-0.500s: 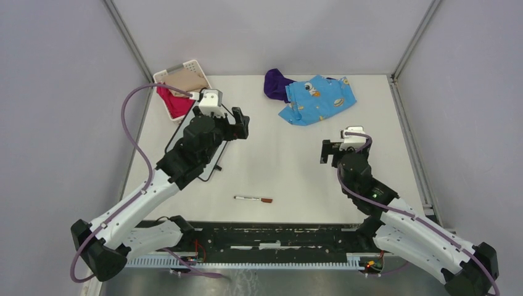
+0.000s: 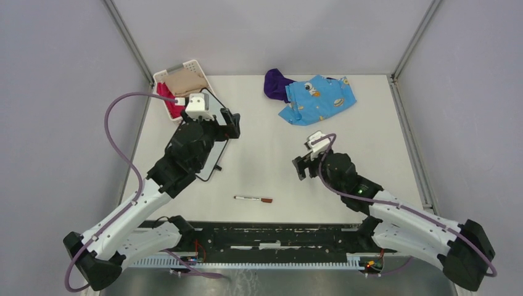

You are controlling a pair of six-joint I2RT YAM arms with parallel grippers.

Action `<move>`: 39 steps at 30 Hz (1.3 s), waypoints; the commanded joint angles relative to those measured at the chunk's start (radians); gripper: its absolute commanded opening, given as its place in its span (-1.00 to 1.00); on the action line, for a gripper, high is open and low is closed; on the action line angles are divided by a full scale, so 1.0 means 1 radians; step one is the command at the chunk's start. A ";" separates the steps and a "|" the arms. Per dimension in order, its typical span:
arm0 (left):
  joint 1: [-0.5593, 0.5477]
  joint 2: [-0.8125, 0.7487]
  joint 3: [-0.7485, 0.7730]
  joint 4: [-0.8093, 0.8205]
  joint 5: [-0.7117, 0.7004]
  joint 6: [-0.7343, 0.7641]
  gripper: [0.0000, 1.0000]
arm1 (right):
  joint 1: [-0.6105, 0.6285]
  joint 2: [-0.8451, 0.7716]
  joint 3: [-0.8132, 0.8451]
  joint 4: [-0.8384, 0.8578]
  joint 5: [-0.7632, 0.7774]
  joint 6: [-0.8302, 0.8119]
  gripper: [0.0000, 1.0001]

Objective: Write a sentence on the whiteboard
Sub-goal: Move the whiteboard stand to the center of the board.

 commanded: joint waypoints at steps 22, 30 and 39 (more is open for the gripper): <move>0.000 -0.130 -0.019 0.081 -0.134 0.068 0.99 | 0.046 1.077 0.613 0.514 -0.427 -0.231 0.46; 0.011 -0.159 -0.005 0.069 -0.094 0.050 0.99 | 0.024 1.274 0.857 0.425 -0.464 -0.222 0.37; 0.014 -0.178 -0.003 0.067 -0.083 0.045 0.99 | 0.001 1.400 1.004 0.351 -0.457 -0.185 0.31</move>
